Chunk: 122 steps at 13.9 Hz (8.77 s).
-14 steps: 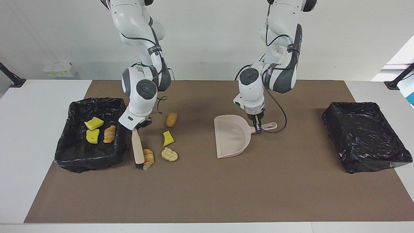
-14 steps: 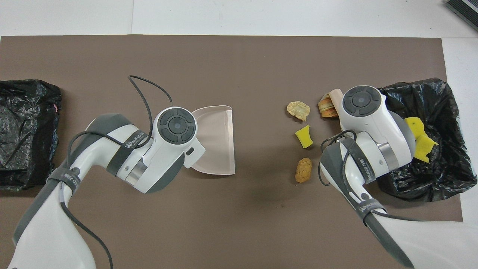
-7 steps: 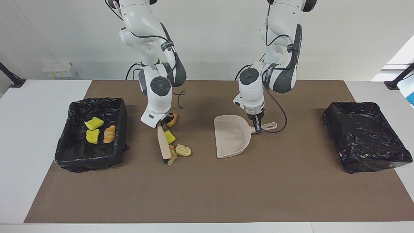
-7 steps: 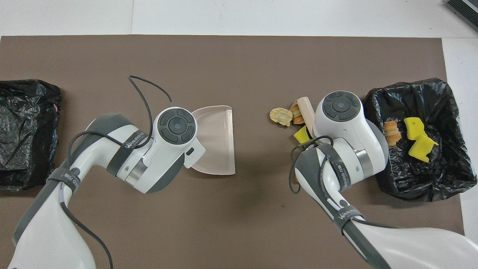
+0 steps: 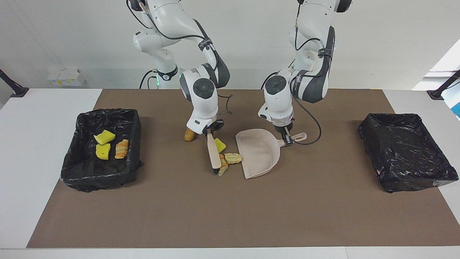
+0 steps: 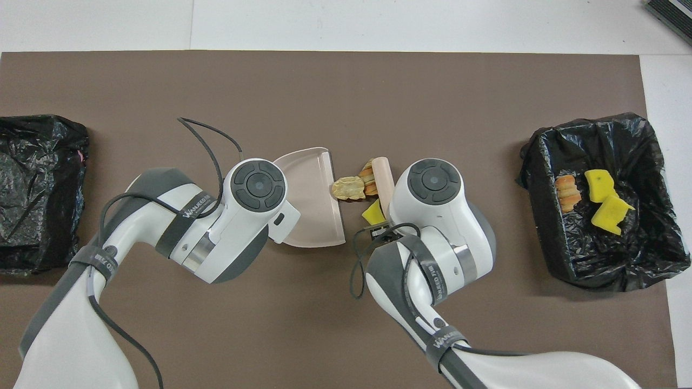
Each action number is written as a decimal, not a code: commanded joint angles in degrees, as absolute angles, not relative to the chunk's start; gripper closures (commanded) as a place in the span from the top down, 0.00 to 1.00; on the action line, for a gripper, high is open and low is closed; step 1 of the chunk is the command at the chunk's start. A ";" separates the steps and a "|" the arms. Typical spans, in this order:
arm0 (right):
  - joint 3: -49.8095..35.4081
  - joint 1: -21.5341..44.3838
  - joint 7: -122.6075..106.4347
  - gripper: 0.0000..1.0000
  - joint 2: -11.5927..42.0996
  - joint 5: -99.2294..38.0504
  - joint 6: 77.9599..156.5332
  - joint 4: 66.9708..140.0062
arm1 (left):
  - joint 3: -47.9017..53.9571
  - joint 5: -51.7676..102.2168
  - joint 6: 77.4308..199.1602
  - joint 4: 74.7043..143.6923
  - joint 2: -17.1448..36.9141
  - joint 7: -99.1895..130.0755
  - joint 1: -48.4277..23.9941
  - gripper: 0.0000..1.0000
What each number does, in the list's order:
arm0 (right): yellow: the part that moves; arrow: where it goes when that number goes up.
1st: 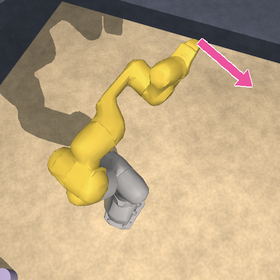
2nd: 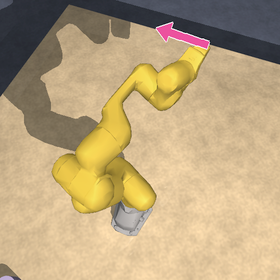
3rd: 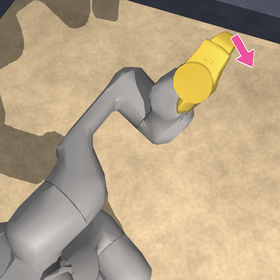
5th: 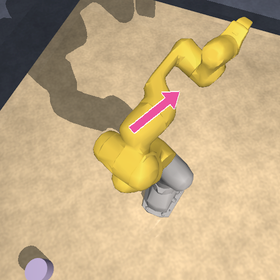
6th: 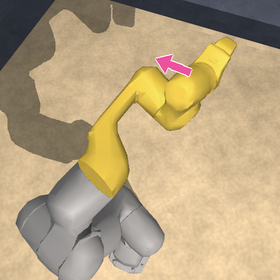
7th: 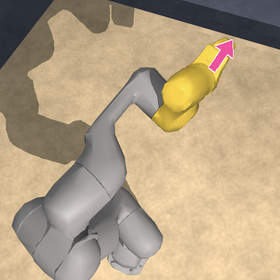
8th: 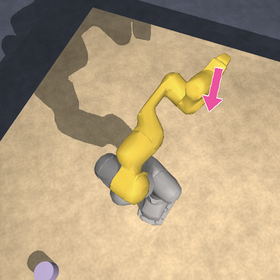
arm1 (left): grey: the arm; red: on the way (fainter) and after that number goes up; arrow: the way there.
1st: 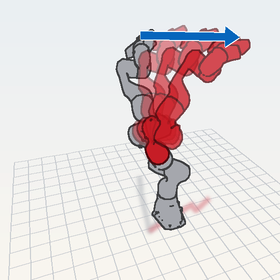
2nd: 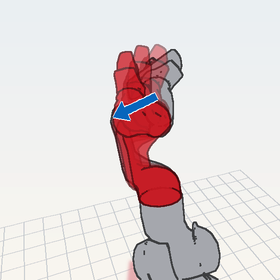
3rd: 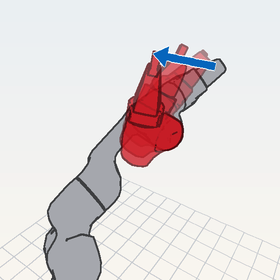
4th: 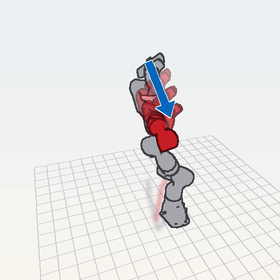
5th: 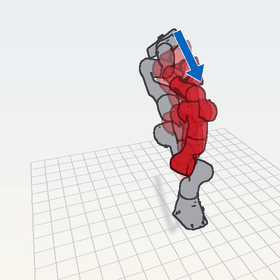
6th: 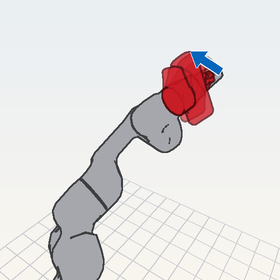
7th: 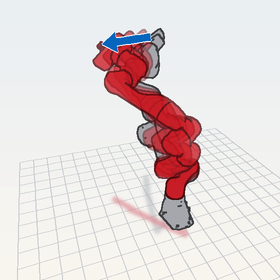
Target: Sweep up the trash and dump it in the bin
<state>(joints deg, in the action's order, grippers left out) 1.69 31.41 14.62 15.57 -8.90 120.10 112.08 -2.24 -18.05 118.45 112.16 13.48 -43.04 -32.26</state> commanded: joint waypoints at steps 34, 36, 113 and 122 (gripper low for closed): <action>2.46 30.13 29.79 0.00 5.07 -12.55 123.05 129.05 | -2.81 -24.79 116.89 121.73 7.12 -41.05 -37.09 0.00; 2.46 33.56 29.79 0.00 8.95 -13.45 123.13 124.13 | -2.81 -24.79 117.42 121.73 7.21 -41.04 -36.83 0.00; 2.90 3.26 -5.19 1.00 0.00 2.37 94.83 95.98 | -3.26 -70.22 117.80 91.86 12.30 -84.46 17.84 0.00; 2.11 -4.05 -4.22 1.00 -1.92 -2.55 94.83 95.62 | -2.29 -47.05 98.02 90.79 9.49 -83.00 3.53 0.00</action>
